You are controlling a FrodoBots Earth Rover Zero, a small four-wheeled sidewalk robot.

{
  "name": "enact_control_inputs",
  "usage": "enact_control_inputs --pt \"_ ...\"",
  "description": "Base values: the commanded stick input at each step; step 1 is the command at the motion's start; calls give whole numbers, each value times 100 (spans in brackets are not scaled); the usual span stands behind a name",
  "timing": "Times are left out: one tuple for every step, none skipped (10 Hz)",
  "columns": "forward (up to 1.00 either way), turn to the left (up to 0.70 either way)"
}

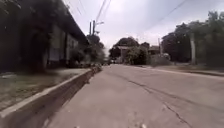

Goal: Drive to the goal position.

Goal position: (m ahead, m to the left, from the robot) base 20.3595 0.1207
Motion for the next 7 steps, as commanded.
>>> enact_control_inputs --pt "100 -1" --pt "100 -4" --pt "100 -21" --pt "100 -29" --pt "100 -9" --pt "100 0" --pt "100 0"
